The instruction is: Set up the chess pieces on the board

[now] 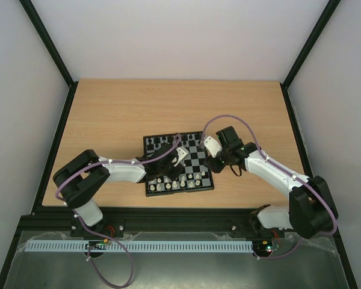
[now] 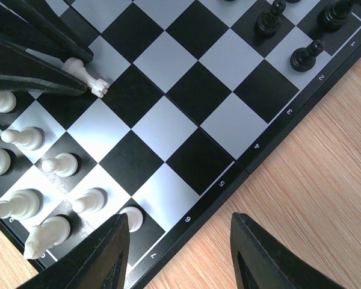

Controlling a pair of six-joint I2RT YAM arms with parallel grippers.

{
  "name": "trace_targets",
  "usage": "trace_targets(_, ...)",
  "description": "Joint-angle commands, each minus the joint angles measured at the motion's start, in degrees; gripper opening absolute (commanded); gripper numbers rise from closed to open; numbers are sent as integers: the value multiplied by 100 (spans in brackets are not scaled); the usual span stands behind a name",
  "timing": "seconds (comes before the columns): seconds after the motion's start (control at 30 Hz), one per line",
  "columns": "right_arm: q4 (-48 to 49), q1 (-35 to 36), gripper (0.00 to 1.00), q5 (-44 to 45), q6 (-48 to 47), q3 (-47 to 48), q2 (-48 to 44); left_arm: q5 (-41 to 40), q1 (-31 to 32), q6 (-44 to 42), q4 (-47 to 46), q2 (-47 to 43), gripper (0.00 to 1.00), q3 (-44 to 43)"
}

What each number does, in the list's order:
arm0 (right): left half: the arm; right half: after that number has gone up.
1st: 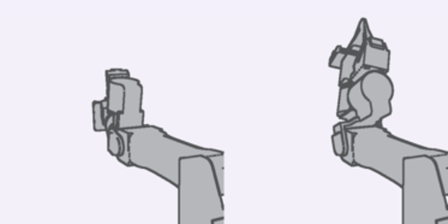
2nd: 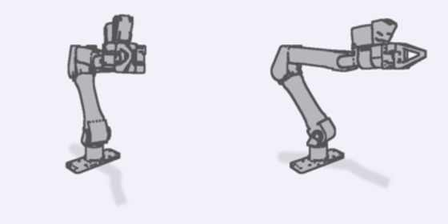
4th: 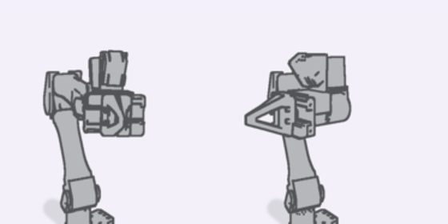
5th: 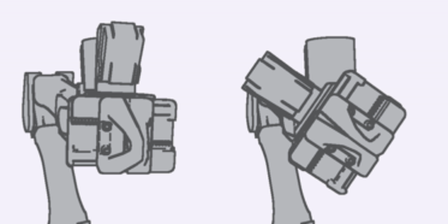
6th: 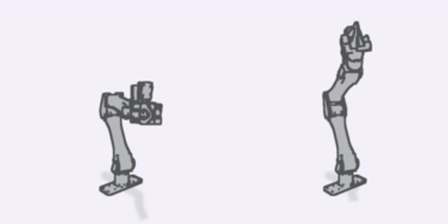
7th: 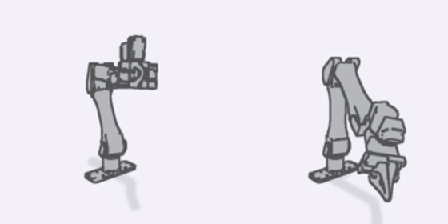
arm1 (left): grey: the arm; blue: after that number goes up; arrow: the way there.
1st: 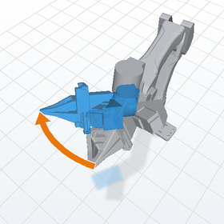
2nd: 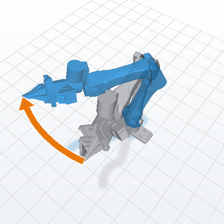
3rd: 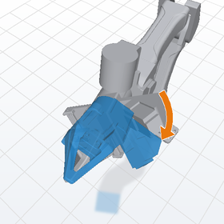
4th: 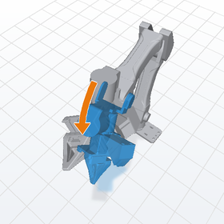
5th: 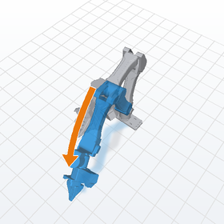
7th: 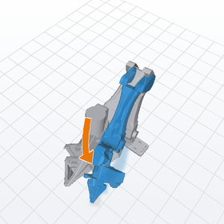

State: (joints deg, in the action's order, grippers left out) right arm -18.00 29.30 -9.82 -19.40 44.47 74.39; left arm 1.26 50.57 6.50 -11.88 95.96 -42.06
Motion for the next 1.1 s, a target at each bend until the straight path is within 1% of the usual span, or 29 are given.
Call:
trace_targets(0.0,-251,-12,48,-55,-59,-23,50,15,17,-45,277,144,20,11)
trace_targets(0.1,-247,-12,48,-124,130,97,13,4,-11,5,297,57,19,13)
trace_targets(0.17,-215,-12,48,-111,439,250,-44,46,-48,43,300,-59,19,-6)
trace_targets(0.27,-353,-19,48,-425,759,581,-19,238,-142,118,300,-354,19,-53)
trace_targets(0.37,-784,-41,48,-951,971,1163,318,453,-219,199,238,-796,19,-70)
trace_targets(0.47,-1184,-211,47,-1809,1265,1726,692,578,-255,257,144,-1228,19,-30)
trace_targets(0.63,-1211,-421,46,-2907,1707,2185,967,824,-285,332,30,-1785,20,-3)
trace_targets(0.77,-1547,-431,47,-3600,1819,2589,1342,884,-293,360,-33,-2035,20,0)
trace_targets(0.83,-1554,-425,46,-3909,1916,2622,1431,899,-293,356,-54,-2095,20,8)
trace_targets(0.9,-1456,-431,46,-4037,2028,2545,1467,919,-294,363,-96,-2146,20,28)
trace_targets(1.07,-1377,-433,40,-4251,2157,2452,1602,883,-296,391,-296,-2345,20,203)
